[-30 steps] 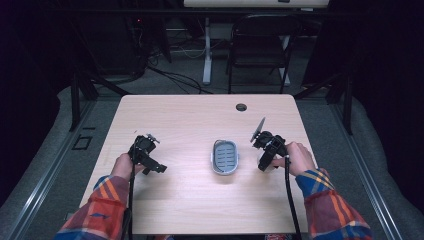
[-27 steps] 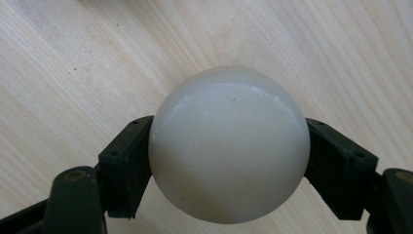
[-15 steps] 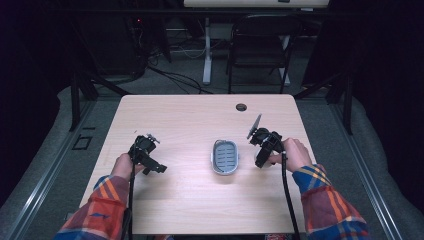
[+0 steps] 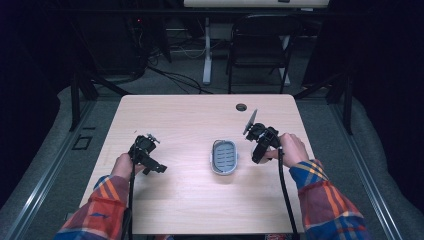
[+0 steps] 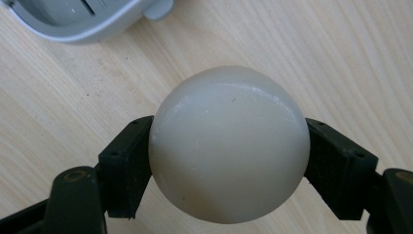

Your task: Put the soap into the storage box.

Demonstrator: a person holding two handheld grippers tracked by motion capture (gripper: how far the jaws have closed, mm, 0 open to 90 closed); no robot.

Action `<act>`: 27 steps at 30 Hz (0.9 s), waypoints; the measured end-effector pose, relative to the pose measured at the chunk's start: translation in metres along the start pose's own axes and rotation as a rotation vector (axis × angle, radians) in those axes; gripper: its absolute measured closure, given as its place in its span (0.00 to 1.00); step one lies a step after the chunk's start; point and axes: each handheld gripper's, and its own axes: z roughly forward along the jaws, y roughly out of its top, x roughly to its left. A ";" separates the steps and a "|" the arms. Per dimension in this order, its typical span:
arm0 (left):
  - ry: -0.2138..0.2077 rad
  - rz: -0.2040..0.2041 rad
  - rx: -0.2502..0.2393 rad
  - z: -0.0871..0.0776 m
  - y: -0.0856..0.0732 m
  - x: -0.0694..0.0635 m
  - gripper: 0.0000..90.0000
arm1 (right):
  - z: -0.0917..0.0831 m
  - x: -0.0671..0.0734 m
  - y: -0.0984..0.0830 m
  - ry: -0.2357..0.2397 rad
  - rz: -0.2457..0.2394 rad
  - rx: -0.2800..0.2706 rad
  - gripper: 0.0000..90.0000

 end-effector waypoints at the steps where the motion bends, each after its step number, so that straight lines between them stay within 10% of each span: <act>1: 0.001 -0.001 0.001 0.000 0.000 0.000 0.00 | -0.001 0.000 0.001 0.001 -0.002 0.002 0.27; 27: 0.004 -0.001 0.005 -0.001 -0.001 0.001 0.00 | -0.014 0.004 0.027 -0.005 -0.036 -0.014 0.27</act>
